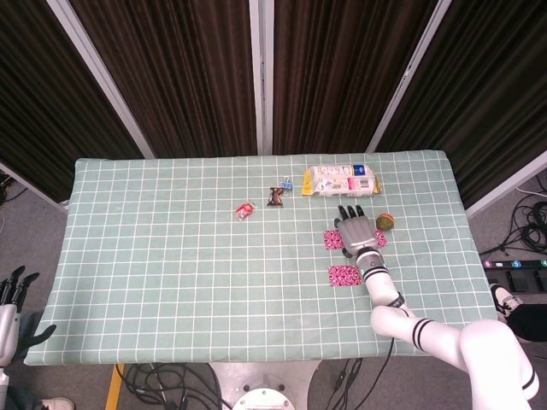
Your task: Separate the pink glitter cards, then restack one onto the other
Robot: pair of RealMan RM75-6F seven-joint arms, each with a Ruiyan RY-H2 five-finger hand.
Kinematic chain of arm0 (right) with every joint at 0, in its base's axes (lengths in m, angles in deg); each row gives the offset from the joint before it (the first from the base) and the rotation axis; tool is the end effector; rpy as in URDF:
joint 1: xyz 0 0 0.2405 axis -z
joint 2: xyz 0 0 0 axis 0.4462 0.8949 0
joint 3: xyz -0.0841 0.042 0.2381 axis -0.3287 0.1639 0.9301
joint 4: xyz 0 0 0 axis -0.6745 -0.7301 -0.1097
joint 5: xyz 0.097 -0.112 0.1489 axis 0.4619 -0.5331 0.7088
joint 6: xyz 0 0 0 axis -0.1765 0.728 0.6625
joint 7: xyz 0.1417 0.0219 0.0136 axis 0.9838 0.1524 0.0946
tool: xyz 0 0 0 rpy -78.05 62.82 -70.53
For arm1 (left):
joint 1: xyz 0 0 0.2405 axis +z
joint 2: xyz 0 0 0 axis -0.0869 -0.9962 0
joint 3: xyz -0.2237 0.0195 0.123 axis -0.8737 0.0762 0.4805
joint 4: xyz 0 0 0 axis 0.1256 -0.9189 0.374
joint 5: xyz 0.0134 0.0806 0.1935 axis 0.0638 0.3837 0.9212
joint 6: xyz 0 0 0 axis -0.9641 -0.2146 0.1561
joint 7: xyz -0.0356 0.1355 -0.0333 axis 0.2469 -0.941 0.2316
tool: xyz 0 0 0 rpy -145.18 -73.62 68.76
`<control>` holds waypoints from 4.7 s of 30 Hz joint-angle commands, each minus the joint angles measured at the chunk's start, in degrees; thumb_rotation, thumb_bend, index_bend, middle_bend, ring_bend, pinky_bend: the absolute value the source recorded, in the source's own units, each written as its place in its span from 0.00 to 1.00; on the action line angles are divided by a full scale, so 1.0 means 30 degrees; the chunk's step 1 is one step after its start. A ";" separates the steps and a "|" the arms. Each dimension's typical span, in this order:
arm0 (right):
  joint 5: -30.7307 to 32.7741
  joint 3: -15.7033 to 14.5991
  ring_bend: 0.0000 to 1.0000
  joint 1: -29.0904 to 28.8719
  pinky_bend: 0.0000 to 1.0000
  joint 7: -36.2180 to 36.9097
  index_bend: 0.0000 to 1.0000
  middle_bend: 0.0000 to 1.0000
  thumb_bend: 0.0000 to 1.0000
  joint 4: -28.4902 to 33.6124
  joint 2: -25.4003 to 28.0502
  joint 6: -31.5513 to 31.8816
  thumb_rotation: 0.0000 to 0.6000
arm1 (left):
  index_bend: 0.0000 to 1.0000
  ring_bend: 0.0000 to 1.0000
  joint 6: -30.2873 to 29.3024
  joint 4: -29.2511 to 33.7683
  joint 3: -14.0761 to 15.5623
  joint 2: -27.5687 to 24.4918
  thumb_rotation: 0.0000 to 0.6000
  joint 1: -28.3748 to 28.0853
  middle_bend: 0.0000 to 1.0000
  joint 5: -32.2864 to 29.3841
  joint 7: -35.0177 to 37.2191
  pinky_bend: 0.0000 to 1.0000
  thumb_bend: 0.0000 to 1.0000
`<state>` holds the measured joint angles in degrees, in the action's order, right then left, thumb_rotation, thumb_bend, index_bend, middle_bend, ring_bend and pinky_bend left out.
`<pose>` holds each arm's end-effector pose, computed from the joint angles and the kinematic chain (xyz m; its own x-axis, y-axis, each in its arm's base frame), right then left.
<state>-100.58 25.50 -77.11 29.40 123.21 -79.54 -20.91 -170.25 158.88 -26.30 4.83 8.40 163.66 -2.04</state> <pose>-0.2042 -0.3969 -0.0657 0.6808 -0.3884 0.6210 -0.7234 -0.2235 0.6533 -0.3366 0.1264 0.1522 0.3789 0.0476 0.9242 0.9025 0.2018 -0.3804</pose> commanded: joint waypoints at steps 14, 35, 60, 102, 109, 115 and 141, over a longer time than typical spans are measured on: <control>0.0726 -0.0044 0.00 -0.0274 0.00 -0.0697 0.29 0.02 0.18 -0.0720 -0.0588 -0.0122 0.99 | 0.20 0.13 0.0013 -0.0178 0.0024 0.0079 1.00 0.0037 0.15 0.0006 0.0159 0.14 0.06; 0.0187 0.0438 0.00 0.0599 0.00 0.0018 0.39 0.05 0.18 0.2391 0.0922 0.1797 1.00 | 0.20 0.13 -0.0135 -0.0441 -0.0012 0.0150 1.00 0.0066 0.15 0.0191 0.0485 0.14 0.06; -0.0315 -0.1918 0.00 0.3240 0.00 -0.0812 0.35 0.05 0.18 0.9616 0.3369 0.5421 0.95 | 0.20 0.13 -0.0361 -0.0915 0.0101 0.0338 1.00 0.0171 0.15 0.0555 0.1130 0.14 0.06; -0.1724 -0.1837 0.00 0.3155 0.00 -0.1180 0.26 0.03 0.18 0.8647 0.3601 0.5250 0.81 | 0.20 0.13 -0.0392 -0.1274 0.0077 0.0491 1.00 0.0311 0.15 0.0521 0.1453 0.14 0.06; -0.0945 -0.0665 0.00 0.2364 0.00 -0.1448 0.26 0.03 0.18 0.6325 0.3449 0.4717 0.86 | 0.20 0.13 -0.0423 -0.1116 0.0073 0.0444 1.00 0.0332 0.15 0.0517 0.1334 0.14 0.06; -0.0757 -0.0757 0.00 0.1665 0.00 -0.2264 0.26 0.03 0.18 0.3586 0.2413 0.3680 0.87 | 0.20 0.13 -0.0461 -0.0938 0.0089 0.0329 1.00 0.0401 0.15 0.0446 0.1172 0.14 0.06; -0.1732 -0.1419 0.00 0.1892 0.00 -0.2400 0.27 0.03 0.17 -0.0135 0.0584 0.1937 0.86 | 0.20 0.13 -0.0216 -0.0646 0.0213 0.0068 1.00 0.0387 0.15 0.0501 0.1419 0.14 0.06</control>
<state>-105.75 21.26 -71.47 22.24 122.83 -77.78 -15.11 -170.89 156.95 -25.67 5.02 9.55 165.14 2.18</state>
